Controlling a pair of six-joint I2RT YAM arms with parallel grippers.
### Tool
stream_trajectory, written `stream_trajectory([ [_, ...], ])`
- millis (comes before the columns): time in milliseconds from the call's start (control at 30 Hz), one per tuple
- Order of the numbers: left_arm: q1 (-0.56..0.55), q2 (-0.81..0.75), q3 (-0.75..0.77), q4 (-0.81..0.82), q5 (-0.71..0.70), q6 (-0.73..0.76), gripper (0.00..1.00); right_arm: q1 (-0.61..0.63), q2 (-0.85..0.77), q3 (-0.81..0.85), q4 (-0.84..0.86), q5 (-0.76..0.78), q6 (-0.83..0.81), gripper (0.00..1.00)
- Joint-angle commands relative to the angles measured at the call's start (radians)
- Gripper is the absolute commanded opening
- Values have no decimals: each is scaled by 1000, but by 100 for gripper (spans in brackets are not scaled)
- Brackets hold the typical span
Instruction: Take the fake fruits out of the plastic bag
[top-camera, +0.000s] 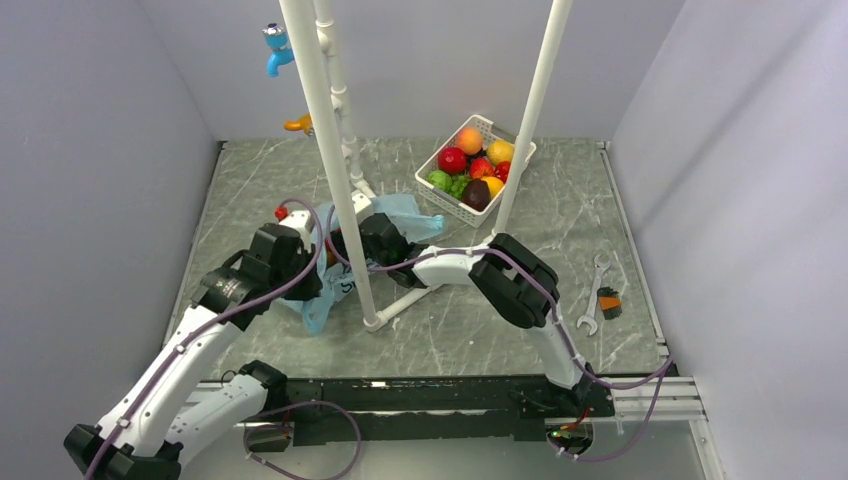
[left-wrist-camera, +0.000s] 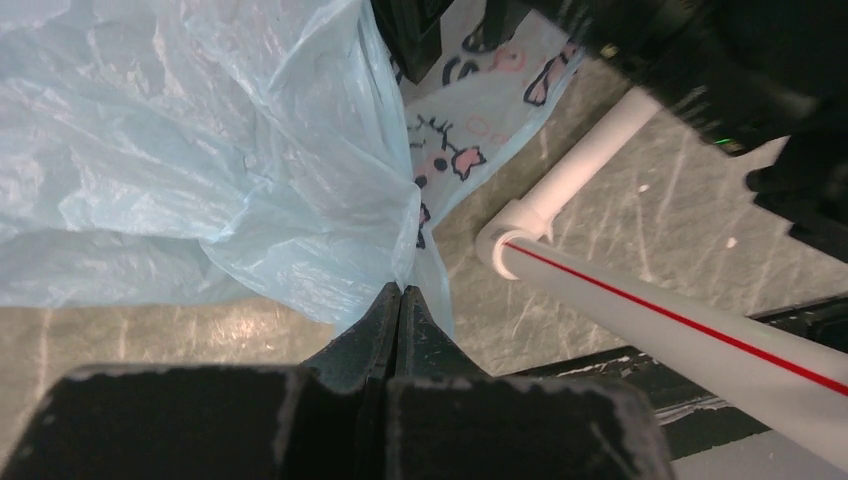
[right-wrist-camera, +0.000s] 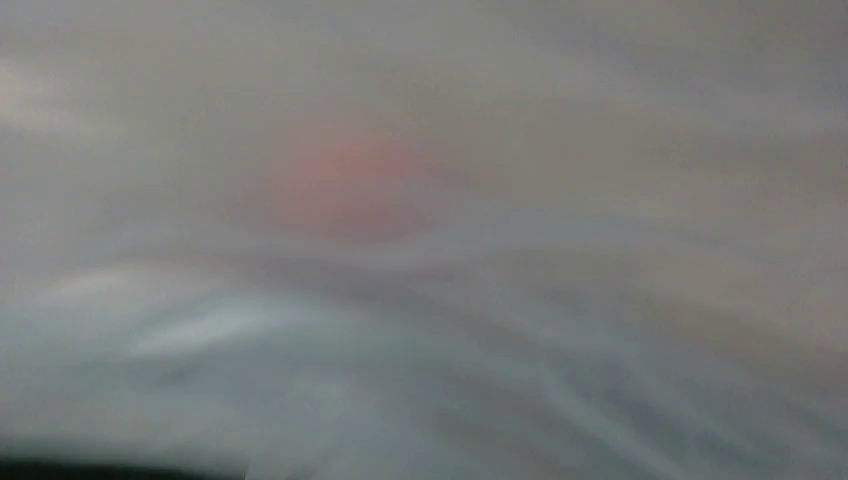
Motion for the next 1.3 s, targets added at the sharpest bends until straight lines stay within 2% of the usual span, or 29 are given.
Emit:
stream_trajectory([
  [0, 0, 9, 183, 1, 50, 138, 0, 4, -150, -1, -174, 377, 169, 99],
  [167, 0, -2, 345, -152, 99, 230, 0, -6, -281, -25, -588, 660, 495, 99],
  [233, 0, -26, 358, -190, 74, 229, 0, -10, -368, -103, -661, 690, 593, 99],
  [333, 0, -70, 327, -215, 15, 205, 0, -8, -518, -237, -696, 714, 652, 99],
  [433, 0, -100, 278, -190, -11, 158, 0, -4, -652, -355, -602, 641, 559, 99],
  [533, 0, -84, 249, -164, -2, 132, 0, -4, -745, -418, -535, 476, 481, 98],
  [567, 0, -76, 243, -161, -3, 120, 0, -3, -763, -430, -493, 372, 440, 98],
  [667, 0, -65, 214, -147, -22, 102, 0, -1, -763, -507, -242, 21, 312, 97],
  [767, 0, -61, 161, -102, -10, 96, 0, -1, -689, -480, -144, -115, 278, 95],
  [967, 0, -45, 79, -11, 51, 92, 0, -1, -513, -374, -11, -205, 221, 92],
  [1267, 0, -59, 39, 77, 125, 111, 0, 2, -322, -282, 109, -24, 84, 93],
])
